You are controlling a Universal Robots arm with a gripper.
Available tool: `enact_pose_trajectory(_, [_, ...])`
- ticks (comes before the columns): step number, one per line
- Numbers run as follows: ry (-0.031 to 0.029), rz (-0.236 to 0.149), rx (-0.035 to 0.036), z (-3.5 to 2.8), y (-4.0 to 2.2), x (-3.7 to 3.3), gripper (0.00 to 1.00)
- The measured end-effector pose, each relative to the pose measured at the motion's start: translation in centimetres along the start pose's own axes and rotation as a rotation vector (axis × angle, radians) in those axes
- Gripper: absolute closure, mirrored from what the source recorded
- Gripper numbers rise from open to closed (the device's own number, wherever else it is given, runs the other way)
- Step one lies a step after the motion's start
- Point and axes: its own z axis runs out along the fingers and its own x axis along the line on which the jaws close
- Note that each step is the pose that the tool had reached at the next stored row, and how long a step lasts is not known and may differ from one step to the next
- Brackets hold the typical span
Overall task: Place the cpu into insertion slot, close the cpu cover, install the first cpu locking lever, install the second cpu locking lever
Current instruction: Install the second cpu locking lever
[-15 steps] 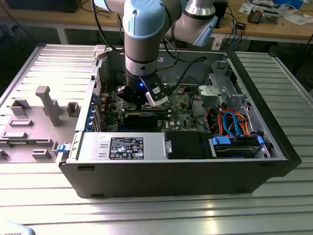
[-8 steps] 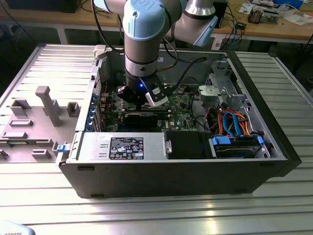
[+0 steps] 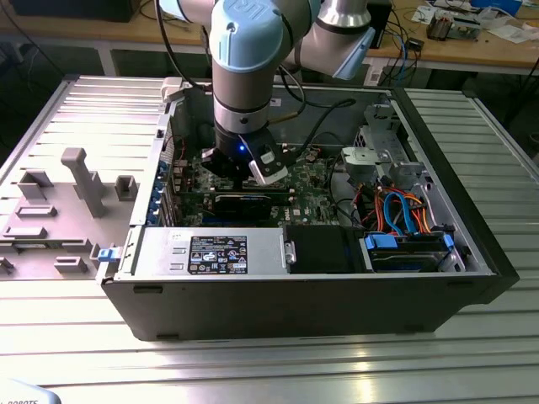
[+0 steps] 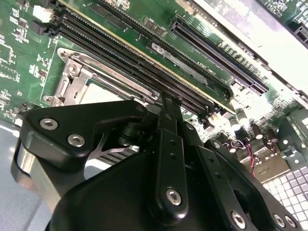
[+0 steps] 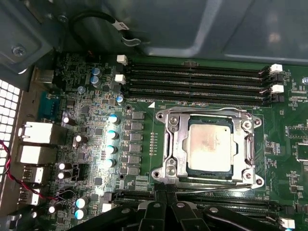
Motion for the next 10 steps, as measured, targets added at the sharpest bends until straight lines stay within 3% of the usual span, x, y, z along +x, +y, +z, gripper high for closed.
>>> enact_pose_trajectory(7, [-0.0009,0.0,-0.0146,0.18,-0.11,0.03,0.89])
enact_pose_trajectory(10, [-0.0018,-0.001,-0.0263,0.29,-0.16,0.03,0.89])
